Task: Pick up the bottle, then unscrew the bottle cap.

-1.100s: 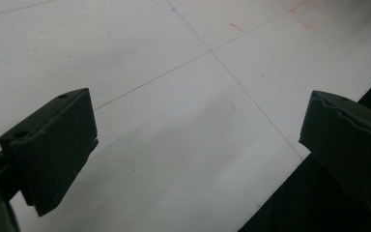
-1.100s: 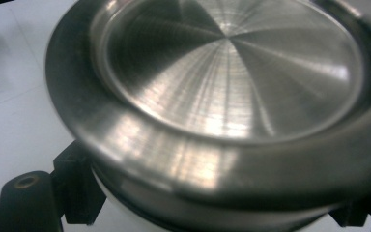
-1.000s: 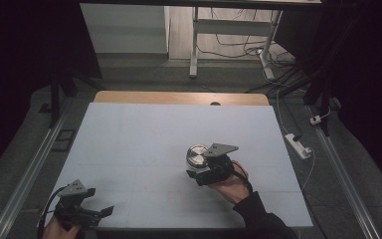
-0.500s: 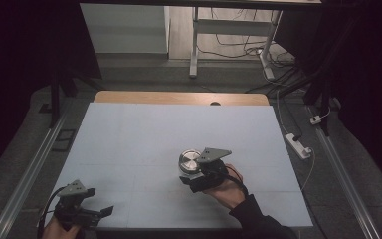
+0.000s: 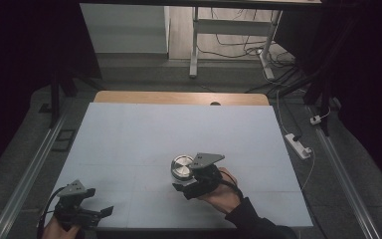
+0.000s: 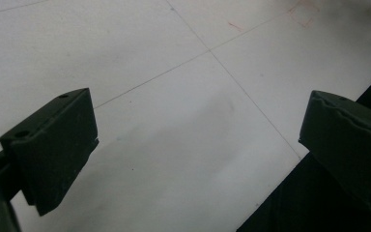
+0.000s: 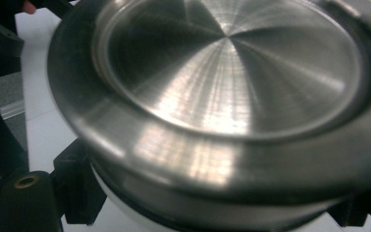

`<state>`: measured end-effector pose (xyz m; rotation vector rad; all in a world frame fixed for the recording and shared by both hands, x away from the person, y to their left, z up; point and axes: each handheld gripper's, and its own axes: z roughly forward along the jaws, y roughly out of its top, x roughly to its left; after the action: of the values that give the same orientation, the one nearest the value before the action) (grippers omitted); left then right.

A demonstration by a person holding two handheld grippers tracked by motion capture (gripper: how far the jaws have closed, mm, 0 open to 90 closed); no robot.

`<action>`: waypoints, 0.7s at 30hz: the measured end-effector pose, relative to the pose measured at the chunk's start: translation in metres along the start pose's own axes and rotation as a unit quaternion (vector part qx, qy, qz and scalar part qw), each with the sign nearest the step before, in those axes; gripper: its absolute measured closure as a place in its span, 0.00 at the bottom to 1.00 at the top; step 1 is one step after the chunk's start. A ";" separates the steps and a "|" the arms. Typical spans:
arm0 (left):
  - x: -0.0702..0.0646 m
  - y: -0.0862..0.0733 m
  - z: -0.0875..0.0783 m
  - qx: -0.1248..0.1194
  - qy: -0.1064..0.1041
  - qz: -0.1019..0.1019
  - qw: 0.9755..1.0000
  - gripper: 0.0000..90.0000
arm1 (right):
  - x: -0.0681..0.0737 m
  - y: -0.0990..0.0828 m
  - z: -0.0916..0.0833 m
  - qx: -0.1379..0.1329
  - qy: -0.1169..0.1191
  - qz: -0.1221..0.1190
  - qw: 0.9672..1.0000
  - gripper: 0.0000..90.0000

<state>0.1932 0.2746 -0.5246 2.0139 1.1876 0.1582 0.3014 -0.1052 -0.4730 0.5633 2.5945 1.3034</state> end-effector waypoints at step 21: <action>0.001 -0.001 -0.003 -0.011 0.004 -0.007 1.000 0.00 | 0.010 0.001 0.003 0.001 0.016 -0.007 1.000 0.16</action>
<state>0.1919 0.2771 -0.5233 1.9867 1.1996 0.1722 0.2939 -0.0980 -0.4739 0.5283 2.6208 1.3144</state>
